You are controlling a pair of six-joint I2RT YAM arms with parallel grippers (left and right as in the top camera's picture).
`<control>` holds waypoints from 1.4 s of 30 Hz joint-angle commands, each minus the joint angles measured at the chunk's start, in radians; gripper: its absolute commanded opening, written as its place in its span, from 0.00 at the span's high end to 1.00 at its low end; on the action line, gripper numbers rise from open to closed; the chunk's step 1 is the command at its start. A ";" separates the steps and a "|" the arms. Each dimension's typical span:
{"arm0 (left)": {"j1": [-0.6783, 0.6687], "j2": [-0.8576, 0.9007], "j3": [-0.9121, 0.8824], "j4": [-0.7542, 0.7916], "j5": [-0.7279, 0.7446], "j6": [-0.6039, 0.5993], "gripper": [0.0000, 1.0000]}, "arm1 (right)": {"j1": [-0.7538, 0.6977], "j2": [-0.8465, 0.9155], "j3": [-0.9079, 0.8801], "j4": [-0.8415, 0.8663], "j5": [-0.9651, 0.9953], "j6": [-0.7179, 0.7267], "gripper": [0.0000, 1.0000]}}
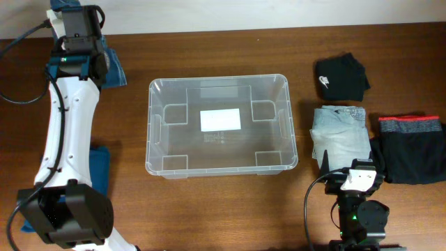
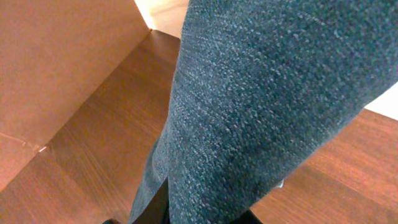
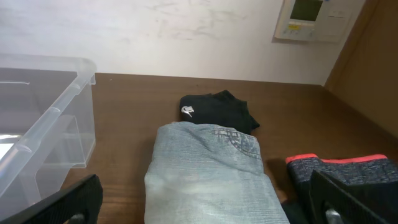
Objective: Pack container
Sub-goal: 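Lift the blue jeans with the left gripper toward the box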
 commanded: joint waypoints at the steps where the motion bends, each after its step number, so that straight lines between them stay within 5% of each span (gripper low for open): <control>1: 0.004 -0.078 0.044 0.016 -0.039 -0.024 0.99 | -0.008 0.001 0.002 -0.018 0.023 0.004 0.02; 24: -0.070 -0.613 0.101 0.010 0.142 -0.024 0.99 | -0.008 0.001 0.002 -0.018 0.023 0.004 0.02; 42: -0.219 -0.680 0.101 -0.138 0.721 -0.116 0.99 | -0.008 0.001 0.002 -0.018 0.023 0.004 0.02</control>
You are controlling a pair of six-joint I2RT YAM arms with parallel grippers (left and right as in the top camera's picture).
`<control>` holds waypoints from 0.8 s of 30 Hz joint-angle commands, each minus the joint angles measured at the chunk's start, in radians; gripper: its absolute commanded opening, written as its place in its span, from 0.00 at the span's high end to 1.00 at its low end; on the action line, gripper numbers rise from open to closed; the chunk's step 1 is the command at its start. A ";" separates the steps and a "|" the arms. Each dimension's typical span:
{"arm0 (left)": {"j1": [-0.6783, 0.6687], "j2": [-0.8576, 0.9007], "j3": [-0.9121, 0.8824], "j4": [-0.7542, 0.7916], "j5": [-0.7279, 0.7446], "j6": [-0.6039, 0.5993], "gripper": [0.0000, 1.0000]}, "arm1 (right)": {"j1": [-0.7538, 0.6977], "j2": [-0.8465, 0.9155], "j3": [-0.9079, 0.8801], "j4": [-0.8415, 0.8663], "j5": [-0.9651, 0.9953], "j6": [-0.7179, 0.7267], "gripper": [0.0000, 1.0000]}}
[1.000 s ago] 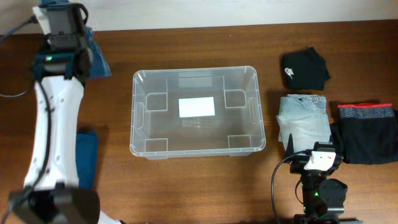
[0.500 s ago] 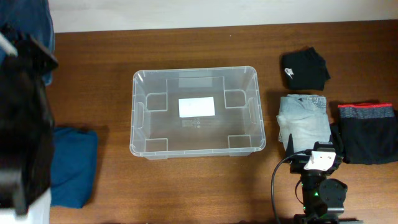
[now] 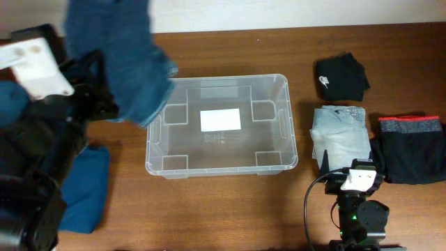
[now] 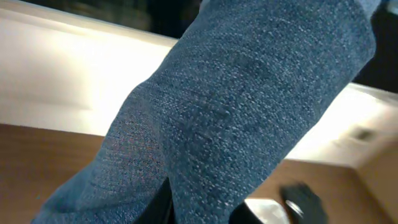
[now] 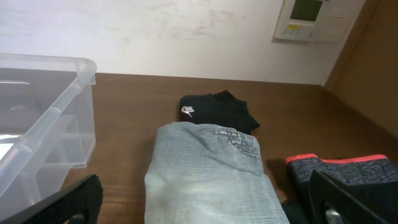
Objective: Pack container
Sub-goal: 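Lift the blue jeans with the left gripper toward the box, then lower the blue jeans into the box's left side and release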
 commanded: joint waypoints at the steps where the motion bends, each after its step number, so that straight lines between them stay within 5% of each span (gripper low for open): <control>1: 0.000 -0.016 0.033 0.057 0.159 -0.036 0.99 | -0.008 0.001 0.002 -0.018 0.024 0.003 0.02; 10: 0.000 0.016 0.033 0.058 0.467 -0.125 0.99 | -0.008 0.001 0.002 -0.018 0.024 0.003 0.02; 24: -0.111 0.161 0.032 -0.109 0.353 -0.263 0.99 | -0.008 0.001 0.002 -0.018 0.024 0.003 0.02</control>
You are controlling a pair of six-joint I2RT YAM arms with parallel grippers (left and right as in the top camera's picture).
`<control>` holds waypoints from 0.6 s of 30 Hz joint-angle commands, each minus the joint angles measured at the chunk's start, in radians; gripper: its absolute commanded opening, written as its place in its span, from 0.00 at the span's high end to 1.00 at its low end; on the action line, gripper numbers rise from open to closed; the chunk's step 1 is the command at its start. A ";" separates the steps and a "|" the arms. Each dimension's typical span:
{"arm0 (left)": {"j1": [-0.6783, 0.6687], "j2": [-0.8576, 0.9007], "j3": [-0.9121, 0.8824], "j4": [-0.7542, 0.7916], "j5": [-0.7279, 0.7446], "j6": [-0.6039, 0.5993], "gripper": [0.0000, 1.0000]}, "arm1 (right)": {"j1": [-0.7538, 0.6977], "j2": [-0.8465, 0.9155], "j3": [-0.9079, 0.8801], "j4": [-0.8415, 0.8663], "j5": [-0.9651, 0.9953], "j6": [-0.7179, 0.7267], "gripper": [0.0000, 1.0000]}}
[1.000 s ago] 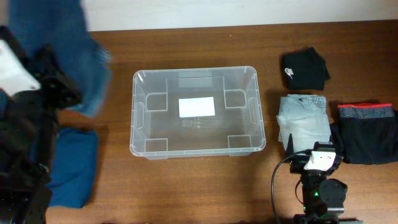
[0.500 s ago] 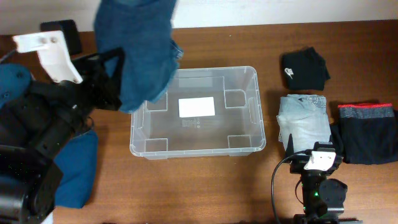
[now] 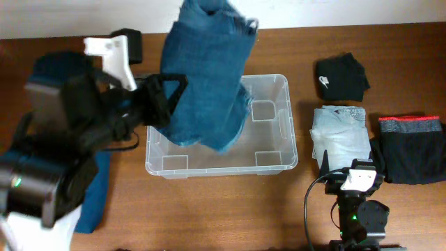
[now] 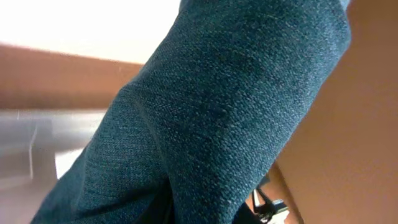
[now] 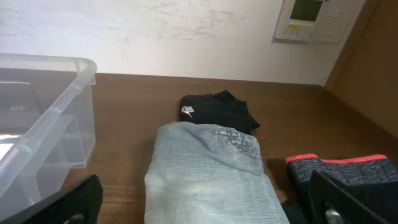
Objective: Pack container
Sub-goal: 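Lower the blue jeans into the box's left side and release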
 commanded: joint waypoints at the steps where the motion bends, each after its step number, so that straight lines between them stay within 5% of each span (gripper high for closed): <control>1: 0.002 0.051 0.032 0.015 -0.033 -0.043 0.99 | -0.008 0.001 0.002 -0.018 0.023 0.004 0.02; 18: -0.034 0.276 0.032 0.134 0.089 -0.077 0.99 | -0.008 0.001 0.002 -0.018 0.023 0.004 0.02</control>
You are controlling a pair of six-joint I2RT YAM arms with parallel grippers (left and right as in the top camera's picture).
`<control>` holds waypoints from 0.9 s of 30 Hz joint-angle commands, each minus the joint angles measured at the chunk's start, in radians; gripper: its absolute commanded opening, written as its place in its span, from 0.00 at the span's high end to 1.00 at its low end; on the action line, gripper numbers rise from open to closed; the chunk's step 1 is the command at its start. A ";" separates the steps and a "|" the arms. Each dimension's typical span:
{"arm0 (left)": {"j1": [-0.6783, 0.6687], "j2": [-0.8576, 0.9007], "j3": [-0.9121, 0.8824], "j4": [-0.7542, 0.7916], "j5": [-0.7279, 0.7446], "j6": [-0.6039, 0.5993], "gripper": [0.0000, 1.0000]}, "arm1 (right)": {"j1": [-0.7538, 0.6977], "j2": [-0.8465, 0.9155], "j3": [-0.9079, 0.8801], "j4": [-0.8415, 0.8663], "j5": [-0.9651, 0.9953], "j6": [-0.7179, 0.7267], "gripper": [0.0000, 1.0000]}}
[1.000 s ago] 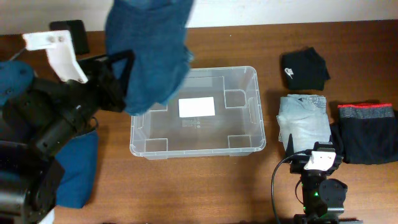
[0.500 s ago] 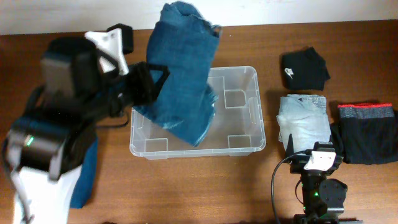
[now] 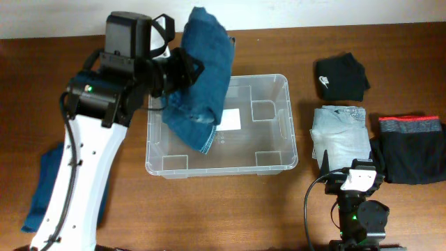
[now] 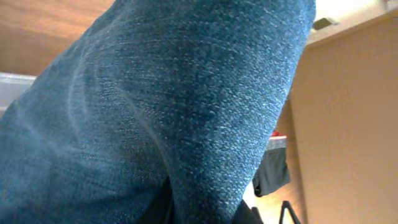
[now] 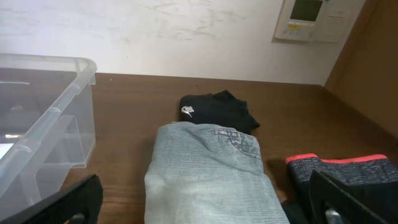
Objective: Pack container
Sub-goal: 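Lower the blue jeans into the box's left side and release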
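Note:
A clear plastic container [image 3: 279, 162] stands in the middle of the table. My left gripper [image 3: 182, 71] is shut on dark blue jeans [image 3: 204, 84], which hang over the container's left half with the hem [image 3: 203, 143] down inside it. In the left wrist view the jeans [image 4: 174, 106] fill the picture and hide the fingers. Near the front edge on the right, my right gripper [image 3: 357, 176] rests open, nothing between its fingers [image 5: 78, 199]. It faces folded light-blue jeans [image 5: 208, 171].
Right of the container lie a black garment with a white logo [image 3: 341, 77], the light-blue jeans [image 3: 340, 132] and a dark garment with a red band [image 3: 411, 146]. Another blue garment [image 3: 42, 185] lies at the front left, partly under the left arm.
The left arm has drawn back from the camera, and the jeans now hang lower over the container's left half, hem inside. The right arm has not moved.
My left gripper was at the table's back left corner on the dark jeans. Then the jeans were raised left of the container, then held above it. Now they hang into its left half. The right gripper stayed open and still.

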 commanded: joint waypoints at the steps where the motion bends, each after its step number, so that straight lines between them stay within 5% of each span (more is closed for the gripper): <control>1: -0.039 -0.026 0.032 0.074 0.091 -0.014 0.99 | -0.008 0.001 0.002 -0.018 0.023 0.005 0.02; 19: -0.154 -0.038 0.033 0.207 0.091 -0.170 0.99 | -0.008 0.001 0.002 -0.018 0.023 0.005 0.02; 27: -0.153 -0.038 0.033 0.064 0.045 -0.166 0.99 | -0.008 0.001 0.002 -0.018 0.023 0.005 0.02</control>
